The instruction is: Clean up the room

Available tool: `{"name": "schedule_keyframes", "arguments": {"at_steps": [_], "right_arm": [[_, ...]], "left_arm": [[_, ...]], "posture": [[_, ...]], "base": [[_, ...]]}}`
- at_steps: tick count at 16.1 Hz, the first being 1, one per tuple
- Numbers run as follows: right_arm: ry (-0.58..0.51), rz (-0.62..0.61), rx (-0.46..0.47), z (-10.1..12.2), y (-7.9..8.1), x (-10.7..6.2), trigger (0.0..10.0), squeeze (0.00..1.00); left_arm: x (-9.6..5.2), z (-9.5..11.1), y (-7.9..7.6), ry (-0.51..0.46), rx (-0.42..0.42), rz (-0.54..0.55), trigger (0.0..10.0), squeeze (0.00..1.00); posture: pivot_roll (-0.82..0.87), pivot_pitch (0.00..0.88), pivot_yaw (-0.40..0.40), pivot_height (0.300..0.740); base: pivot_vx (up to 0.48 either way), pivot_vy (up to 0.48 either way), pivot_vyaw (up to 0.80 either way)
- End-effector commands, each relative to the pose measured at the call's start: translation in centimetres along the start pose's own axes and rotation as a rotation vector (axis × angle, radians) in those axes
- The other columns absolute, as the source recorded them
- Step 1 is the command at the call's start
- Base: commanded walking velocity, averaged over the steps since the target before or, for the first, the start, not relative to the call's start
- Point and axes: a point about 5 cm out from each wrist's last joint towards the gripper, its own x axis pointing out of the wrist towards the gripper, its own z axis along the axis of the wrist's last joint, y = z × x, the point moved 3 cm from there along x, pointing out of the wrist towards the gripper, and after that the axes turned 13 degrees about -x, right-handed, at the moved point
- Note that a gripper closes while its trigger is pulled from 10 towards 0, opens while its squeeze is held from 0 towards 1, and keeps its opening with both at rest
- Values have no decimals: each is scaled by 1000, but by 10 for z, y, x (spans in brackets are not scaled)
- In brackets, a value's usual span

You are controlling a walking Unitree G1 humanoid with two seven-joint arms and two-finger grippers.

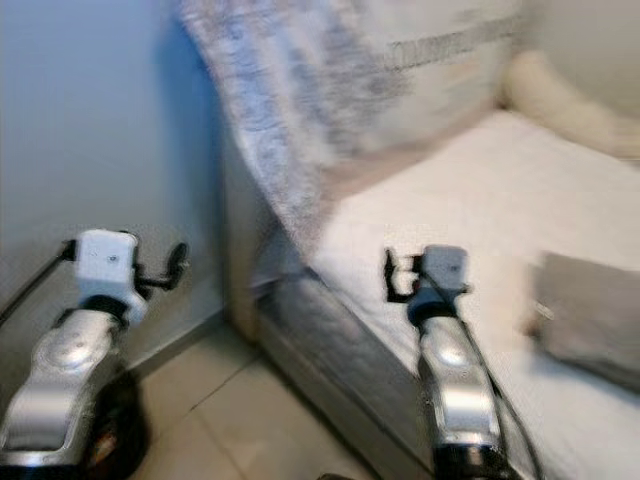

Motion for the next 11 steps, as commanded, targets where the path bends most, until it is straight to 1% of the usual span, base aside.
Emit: {"name": "schedule_keyframes", "arguments": {"at_steps": [1,9,11], "right_arm": [[-9,-30,-6,3,-10,1,10000,0],[-6,-40,3,3,-8,0,10000,0],[-8,-41,6,4,-8,1,10000,0]], "left_arm": [[1,1,-8,-6,1,-23,10000,0],[2,4,-11,-21,34,-46,10000,0],[2,5,-10,-22,33,-44,10000,0]], "posture": [[49,0,-83,740],[50,0,-85,740],[48,0,-85,740]], "base": [[0,0,-781],[0,0,-784],[0,-268,-784]]}}
